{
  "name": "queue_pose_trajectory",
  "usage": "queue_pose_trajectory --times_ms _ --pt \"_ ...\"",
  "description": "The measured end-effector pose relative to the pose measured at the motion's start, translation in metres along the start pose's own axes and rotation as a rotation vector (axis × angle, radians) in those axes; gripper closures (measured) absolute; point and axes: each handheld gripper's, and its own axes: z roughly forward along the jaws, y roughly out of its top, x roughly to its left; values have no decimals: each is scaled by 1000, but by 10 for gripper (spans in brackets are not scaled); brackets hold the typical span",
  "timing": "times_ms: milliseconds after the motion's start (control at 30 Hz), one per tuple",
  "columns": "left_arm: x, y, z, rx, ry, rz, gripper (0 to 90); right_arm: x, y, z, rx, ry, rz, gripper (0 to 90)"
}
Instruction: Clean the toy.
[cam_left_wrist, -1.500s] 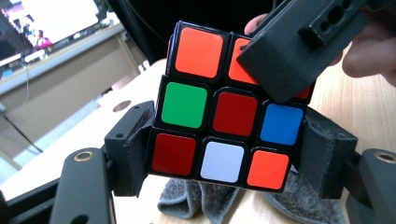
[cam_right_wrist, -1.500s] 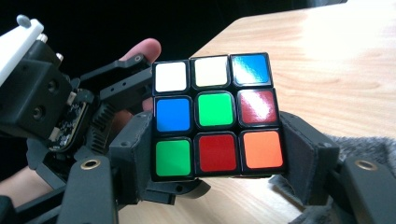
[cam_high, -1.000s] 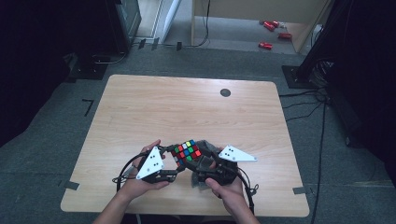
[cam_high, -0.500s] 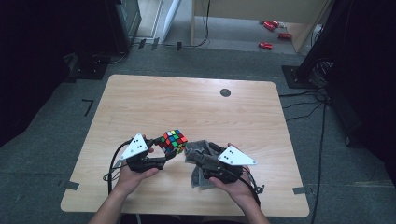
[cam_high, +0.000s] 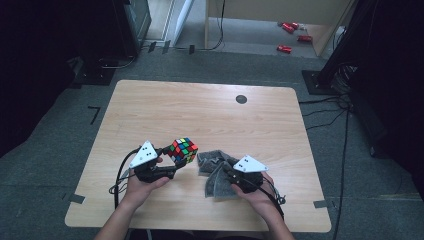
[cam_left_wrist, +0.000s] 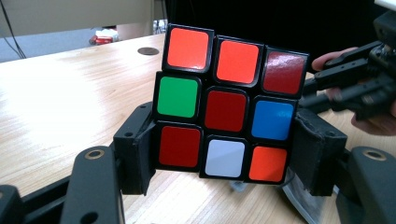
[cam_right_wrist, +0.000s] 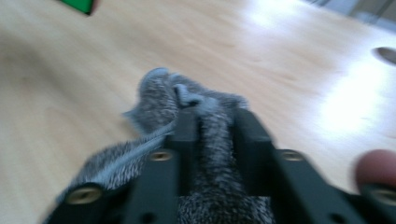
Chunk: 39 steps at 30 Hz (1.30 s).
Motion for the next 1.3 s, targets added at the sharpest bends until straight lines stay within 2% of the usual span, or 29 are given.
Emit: queue_pose_trajectory --times_ms 67,133,300,367,433,533,567,600,667,700,733,833,900,933,1000,1133,1233,1300 --pt "-1 0 1 3 5 4 342 -3 0 -4 -23 -40 14 832" --pt "-1 0 1 9 6 8 342 -7 1 -9 -59 -84 52 860" --pt "0 0 1 10 9 4 342 -12 7 -24 -133 -173 140 867" --pt "0 0 1 10 9 1 342 -6 10 -25 -145 -176 153 864" --pt "0 0 1 9 10 -1 342 5 11 -20 -136 -146 139 839" --pt "0 0 1 12 4 0 342 22 11 -7 -103 -60 99 745" --pt "0 0 1 14 3 2 342 26 10 -3 -93 -23 88 688" --pt "0 0 1 15 0 1 342 28 10 -1 -86 33 67 609" --pt "0 0 2 19 -14 -5 341 27 10 -1 -93 87 40 485" --pt "0 0 2 21 -19 -8 341 22 11 -2 -92 137 31 426" --pt "0 0 2 21 -25 -11 341 18 12 -3 -92 156 25 387" --pt "-1 1 -1 12 -40 -10 341 -2 8 -7 -113 133 17 317" --pt "-2 2 -3 10 -47 3 341 -16 1 -4 -116 74 7 265" --pt "-1 3 -3 10 -49 7 341 -21 -2 -1 -111 72 8 238" --pt "-1 3 -3 11 -49 3 341 -31 -8 11 -46 83 34 192" --pt "-5 3 -2 20 -57 17 341 -32 -16 25 48 110 44 179" --pt "-7 4 0 27 -62 27 341 -30 -21 32 126 86 35 208" --pt "-8 4 2 35 -63 32 341 -29 -25 34 141 81 30 245"
